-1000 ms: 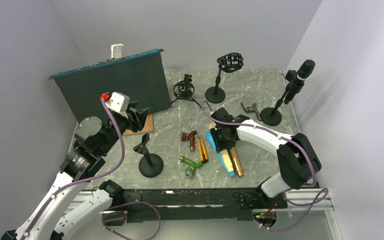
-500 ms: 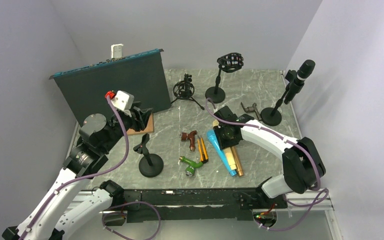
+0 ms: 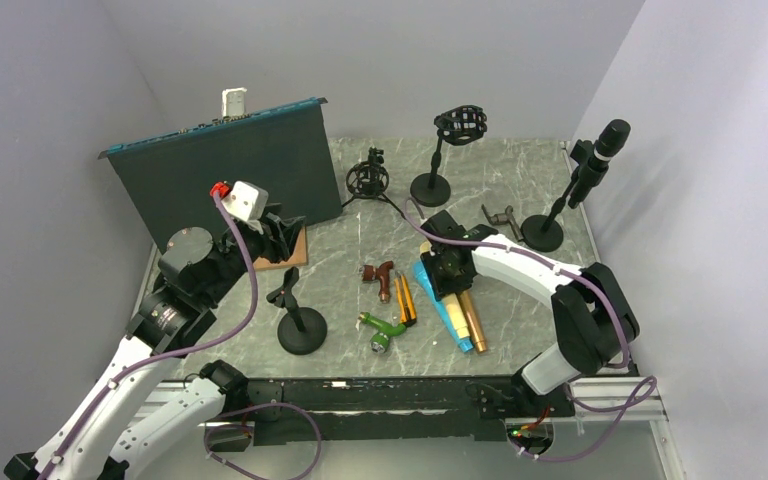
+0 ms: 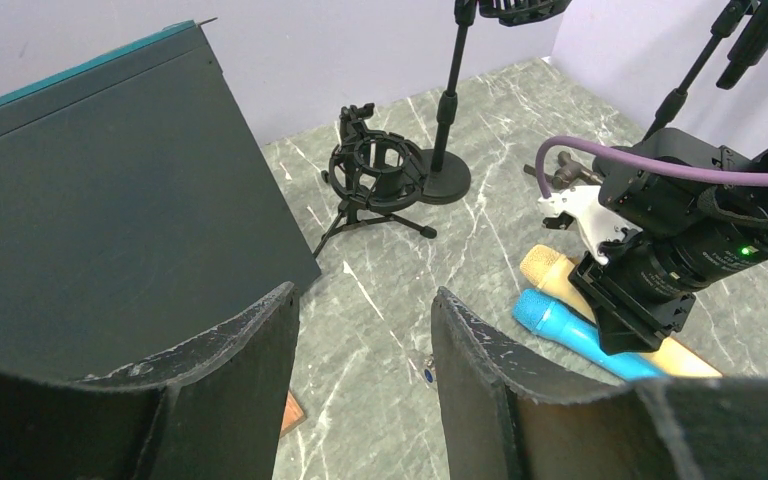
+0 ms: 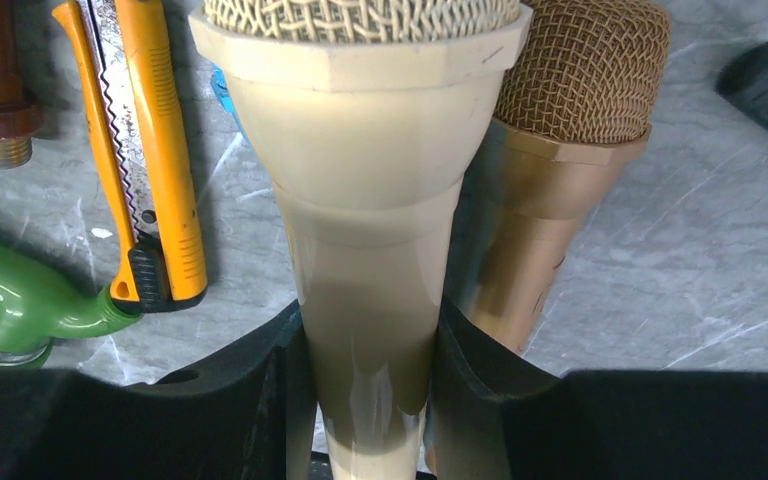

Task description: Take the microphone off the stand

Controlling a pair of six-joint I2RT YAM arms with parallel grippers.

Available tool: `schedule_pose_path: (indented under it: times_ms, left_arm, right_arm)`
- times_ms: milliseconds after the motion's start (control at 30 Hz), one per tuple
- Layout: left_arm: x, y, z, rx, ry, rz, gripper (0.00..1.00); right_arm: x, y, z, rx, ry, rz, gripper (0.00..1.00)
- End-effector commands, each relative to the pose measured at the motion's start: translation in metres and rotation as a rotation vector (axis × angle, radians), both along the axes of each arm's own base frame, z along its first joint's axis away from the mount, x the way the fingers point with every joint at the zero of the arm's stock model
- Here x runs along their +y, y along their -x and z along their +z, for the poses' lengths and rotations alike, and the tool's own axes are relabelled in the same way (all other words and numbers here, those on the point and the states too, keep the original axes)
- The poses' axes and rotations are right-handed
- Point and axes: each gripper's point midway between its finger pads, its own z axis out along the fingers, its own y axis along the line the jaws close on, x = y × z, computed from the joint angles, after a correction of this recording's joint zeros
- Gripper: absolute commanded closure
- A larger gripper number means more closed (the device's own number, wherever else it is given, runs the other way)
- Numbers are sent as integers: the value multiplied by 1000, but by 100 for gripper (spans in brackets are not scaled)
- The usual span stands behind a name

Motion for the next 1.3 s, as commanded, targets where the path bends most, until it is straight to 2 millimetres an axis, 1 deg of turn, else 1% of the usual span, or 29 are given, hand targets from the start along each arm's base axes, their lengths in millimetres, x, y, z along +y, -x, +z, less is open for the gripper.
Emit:
schedule_pose_path:
  times_ms: [0, 133, 200, 267, 367, 467, 567, 633, 700, 833, 1000, 1167, 1267]
  left_arm:
    - [-2, 0, 12, -30, 28, -6, 45]
    - [-4, 0, 11, -27, 27, -14, 45]
    - [-4, 0, 11, -27, 27, -17, 45]
    - [-3, 1, 12, -27, 28, -12, 45]
    - [-2, 0, 12, -28, 28, -5, 45]
    - [-3, 1, 13, -31, 30, -11, 45]
    - [-2, 1, 13, -32, 30, -9, 45]
    - [-2, 1, 12, -30, 28, -6, 45]
    - [-1, 1, 13, -31, 28, -5, 45]
    - [-2, 0, 13, -31, 28, -5, 45]
    - [-2, 0, 12, -29, 27, -5, 45]
    - [-3, 0, 12, -29, 29, -10, 45]
    - [-3, 1, 13, -30, 29, -13, 45]
  right_arm:
    - [-14, -9, 6, -37, 74, -25, 71]
    - [-18, -16, 32, -106, 71, -30, 68]
    - [-21, -18, 37, -127, 77, -36, 68]
    - [-26, -17, 35, -121, 87, -47, 72]
    - [-28, -11, 21, -75, 105, -48, 76]
    - [-28, -10, 11, -43, 127, -51, 80]
    - [-26, -13, 9, -44, 128, -50, 81]
    - [-20, -15, 9, -44, 102, -43, 81]
    - [-14, -15, 8, -45, 70, -34, 81]
    - [-9, -13, -1, -17, 56, -30, 81]
    - [6, -10, -5, -1, 13, -16, 80]
    - [15, -9, -2, -12, -8, -12, 74]
    - [14, -8, -3, -18, -7, -17, 69]
